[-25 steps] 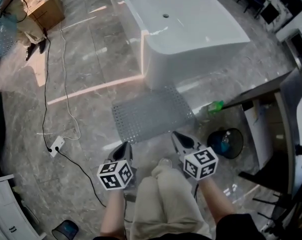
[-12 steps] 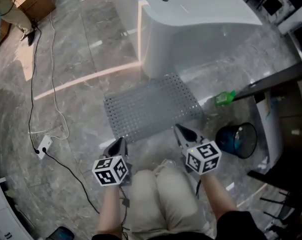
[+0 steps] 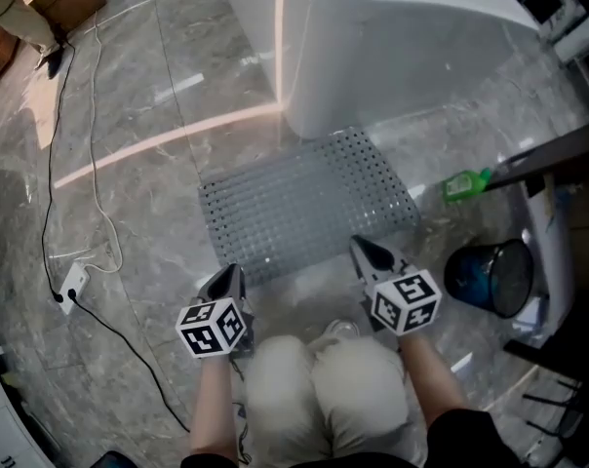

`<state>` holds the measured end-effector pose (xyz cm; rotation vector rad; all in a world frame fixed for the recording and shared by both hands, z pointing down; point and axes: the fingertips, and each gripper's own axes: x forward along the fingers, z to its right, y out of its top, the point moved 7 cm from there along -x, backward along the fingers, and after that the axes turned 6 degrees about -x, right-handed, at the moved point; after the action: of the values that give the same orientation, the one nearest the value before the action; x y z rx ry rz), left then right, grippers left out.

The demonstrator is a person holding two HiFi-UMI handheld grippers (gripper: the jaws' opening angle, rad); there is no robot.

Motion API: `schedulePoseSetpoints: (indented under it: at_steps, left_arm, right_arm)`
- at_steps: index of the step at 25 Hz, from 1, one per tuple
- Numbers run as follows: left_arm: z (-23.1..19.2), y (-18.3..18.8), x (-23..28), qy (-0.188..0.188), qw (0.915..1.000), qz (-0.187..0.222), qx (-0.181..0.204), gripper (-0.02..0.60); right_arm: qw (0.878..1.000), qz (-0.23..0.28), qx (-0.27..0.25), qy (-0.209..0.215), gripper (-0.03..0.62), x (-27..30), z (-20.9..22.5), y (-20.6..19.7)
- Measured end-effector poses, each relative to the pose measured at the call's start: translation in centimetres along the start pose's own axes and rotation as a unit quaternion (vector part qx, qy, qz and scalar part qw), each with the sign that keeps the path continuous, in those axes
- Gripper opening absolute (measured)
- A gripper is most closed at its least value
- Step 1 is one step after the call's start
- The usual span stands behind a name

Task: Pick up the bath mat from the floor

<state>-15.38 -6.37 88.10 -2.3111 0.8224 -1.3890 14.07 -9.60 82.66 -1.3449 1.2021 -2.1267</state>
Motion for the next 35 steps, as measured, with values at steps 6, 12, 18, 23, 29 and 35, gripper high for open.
schedulePoseSetpoints:
  at_steps: [6, 12, 18, 23, 29, 35]
  left_arm:
    - [-4.0, -2.4, 2.6, 0.026, 0.9997, -0.001, -0.005, 0.0]
    - [-7.0, -5.5, 4.7, 0.039, 0.9989, -0.012, -0.023, 0.002]
    - [-8.9, -8.0, 6.5, 0.043, 0.9984, -0.021, -0.028, 0.003]
    - [-10.0, -9.2, 8.0, 0.041, 0.9987, -0.021, -0.022, 0.006]
    - [-11.1, -10.5, 9.6, 0.039, 0.9987, -0.021, -0.023, 0.086]
    - [-12.1, -11.6, 10.9, 0.04, 0.9987, -0.016, -0.027, 0.22]
  right_arm:
    - [1.0, -0.001, -0.006, 0.01, 0.012, 2.9, 0.2, -3.3]
    - [1.0, -0.004, -0.014, 0.014, 0.012, 4.7, 0.5, -5.7]
    - [1.0, 0.006, -0.008, 0.017, 0.012, 5.8, 0.0, -7.3]
    - [0.999, 0.005, -0.017, 0.028, 0.012, 6.5, -1.1, -8.8]
    - [0.999, -0.007, -0.014, 0.033, 0.012, 6.9, -1.7, -10.5]
    - [0.999, -0.009, -0.006, 0.038, 0.012, 7.3, -2.1, -11.1]
